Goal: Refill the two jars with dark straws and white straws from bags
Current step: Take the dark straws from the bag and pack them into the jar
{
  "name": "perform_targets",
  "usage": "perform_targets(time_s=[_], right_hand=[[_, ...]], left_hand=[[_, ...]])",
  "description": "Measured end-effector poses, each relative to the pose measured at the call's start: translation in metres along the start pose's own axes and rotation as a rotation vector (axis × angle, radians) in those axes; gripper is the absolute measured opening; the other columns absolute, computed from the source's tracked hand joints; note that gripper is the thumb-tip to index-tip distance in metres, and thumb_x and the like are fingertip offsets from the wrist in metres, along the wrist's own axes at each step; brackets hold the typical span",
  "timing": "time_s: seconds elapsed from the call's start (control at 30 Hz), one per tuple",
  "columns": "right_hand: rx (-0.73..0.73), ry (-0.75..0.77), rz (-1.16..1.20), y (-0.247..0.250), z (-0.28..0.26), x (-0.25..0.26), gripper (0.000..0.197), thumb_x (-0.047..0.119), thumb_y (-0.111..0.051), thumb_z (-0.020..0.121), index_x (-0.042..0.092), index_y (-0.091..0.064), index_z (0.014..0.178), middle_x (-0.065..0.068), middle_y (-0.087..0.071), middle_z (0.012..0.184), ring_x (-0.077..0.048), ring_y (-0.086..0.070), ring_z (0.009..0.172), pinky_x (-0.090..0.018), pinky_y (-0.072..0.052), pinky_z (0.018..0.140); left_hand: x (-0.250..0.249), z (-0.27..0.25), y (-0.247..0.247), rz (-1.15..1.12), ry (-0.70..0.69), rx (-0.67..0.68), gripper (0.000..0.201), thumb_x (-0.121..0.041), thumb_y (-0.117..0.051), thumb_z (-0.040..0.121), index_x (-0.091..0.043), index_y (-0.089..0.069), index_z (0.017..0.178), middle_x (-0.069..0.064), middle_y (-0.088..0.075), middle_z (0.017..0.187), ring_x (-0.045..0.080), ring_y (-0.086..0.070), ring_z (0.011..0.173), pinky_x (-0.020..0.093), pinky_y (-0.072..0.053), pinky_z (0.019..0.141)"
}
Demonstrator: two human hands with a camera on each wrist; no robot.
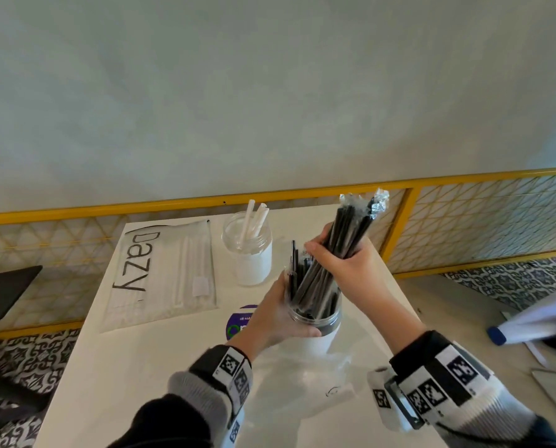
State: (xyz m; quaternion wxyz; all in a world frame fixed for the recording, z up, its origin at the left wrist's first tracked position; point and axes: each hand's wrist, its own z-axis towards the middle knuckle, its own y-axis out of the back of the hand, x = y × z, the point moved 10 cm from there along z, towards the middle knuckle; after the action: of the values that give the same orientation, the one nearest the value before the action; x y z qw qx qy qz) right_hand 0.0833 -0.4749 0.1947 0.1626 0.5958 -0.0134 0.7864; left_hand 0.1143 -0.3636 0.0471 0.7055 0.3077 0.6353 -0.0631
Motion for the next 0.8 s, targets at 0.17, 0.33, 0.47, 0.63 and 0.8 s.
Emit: perform_targets(time_s=[0.17,0.33,0.47,0.63,0.8], right_hand=[[-0.035,0.024,-0.042,0.018,0.016,-0.013,0.023,0.006,-0.068,0.083,0.029,-0.066,0.082,0.003,-0.072,0.105,0.002,-0.055,0.116,-0.026,-0.043,0.098],[0.118,-0.028,-0.205,-0.009,0.016,-0.041,0.025,0.019,-0.076,0.077,0.038,-0.064,0.090,0.012,-0.062,0.121,0.006,-0.052,0.116,-0.036,-0.043,0.102],[0.182,0.029,-0.586,-0.028,0.004,-0.059,0.058,0.037,-0.079,0.072,0.020,-0.060,0.124,0.012,-0.029,0.143,0.001,-0.001,0.134,-0.039,0.002,0.120],[0.247,0.015,-0.609,-0.031,0.003,-0.050,0.121,0.062,-0.078,0.058,0.024,-0.011,0.151,0.013,-0.009,0.155,0.002,0.006,0.138,-0.033,0.002,0.119],[0.024,0.498,-0.485,-0.030,0.008,0.038,0.094,0.058,-0.067,0.074,0.025,-0.019,0.148,0.000,-0.020,0.154,-0.014,-0.014,0.145,-0.027,-0.012,0.118]], left_hand=[[0.001,0.005,0.002,-0.067,-0.044,-0.018,0.089,-0.006,-0.092,0.050,-0.041,-0.042,0.115,-0.021,-0.057,0.114,-0.010,-0.053,0.109,0.005,-0.042,0.084],[0.013,0.008,0.000,-0.051,-0.006,-0.018,0.096,-0.026,-0.093,0.045,-0.037,-0.041,0.124,-0.016,-0.054,0.125,0.001,-0.050,0.119,0.033,-0.044,0.102],[0.020,0.006,-0.001,-0.072,0.024,-0.015,0.103,-0.026,-0.094,0.044,-0.030,-0.038,0.131,-0.007,-0.053,0.131,0.008,-0.050,0.124,0.043,-0.044,0.105],[0.018,0.010,-0.002,-0.055,0.000,-0.003,0.099,-0.017,-0.095,0.046,-0.035,-0.042,0.127,-0.008,-0.055,0.127,0.001,-0.051,0.122,0.031,-0.046,0.103],[0.009,0.010,0.000,-0.037,-0.041,-0.010,0.100,-0.018,-0.093,0.047,-0.051,-0.036,0.122,-0.016,-0.051,0.130,0.000,-0.048,0.123,0.030,-0.044,0.103]])
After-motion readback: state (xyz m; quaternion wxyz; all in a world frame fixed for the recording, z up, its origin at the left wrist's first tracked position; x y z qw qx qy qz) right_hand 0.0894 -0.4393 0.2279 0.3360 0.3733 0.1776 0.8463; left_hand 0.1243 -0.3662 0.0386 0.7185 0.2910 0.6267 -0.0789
